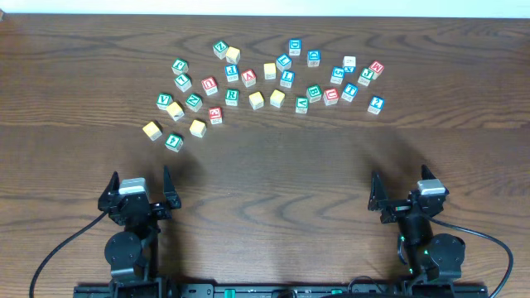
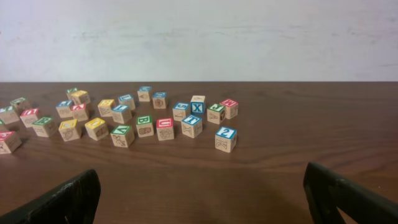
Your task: Spell out ROBOT
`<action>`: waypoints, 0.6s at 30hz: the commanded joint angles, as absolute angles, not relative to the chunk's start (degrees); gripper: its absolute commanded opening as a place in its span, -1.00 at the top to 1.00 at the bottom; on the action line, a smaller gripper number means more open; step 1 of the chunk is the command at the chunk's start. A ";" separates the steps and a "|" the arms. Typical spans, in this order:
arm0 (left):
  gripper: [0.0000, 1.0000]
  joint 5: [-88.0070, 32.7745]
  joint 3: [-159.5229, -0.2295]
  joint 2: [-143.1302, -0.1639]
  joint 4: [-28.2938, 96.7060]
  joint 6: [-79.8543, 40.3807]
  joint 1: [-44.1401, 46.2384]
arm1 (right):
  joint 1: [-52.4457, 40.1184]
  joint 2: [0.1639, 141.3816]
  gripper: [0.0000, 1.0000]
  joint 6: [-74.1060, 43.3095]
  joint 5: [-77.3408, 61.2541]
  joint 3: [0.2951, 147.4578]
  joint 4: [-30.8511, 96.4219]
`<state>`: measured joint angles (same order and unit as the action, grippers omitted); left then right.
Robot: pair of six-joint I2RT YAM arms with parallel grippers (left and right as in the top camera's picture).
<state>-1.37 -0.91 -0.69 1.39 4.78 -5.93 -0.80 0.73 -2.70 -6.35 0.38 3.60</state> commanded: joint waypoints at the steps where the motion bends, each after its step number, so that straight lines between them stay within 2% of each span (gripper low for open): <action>1: -0.96 -0.62 -0.23 -0.30 4.03 5.52 -5.76 | -0.08 0.38 -0.98 -2.07 -6.11 0.32 3.81; 18: -0.95 -0.62 -1.28 -0.45 3.79 4.67 -5.76 | -0.08 0.38 -0.99 -2.07 -5.91 0.32 3.31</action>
<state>-1.37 -1.02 -0.69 1.48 4.73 -5.93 -0.80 0.73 -2.70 -6.33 0.38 3.53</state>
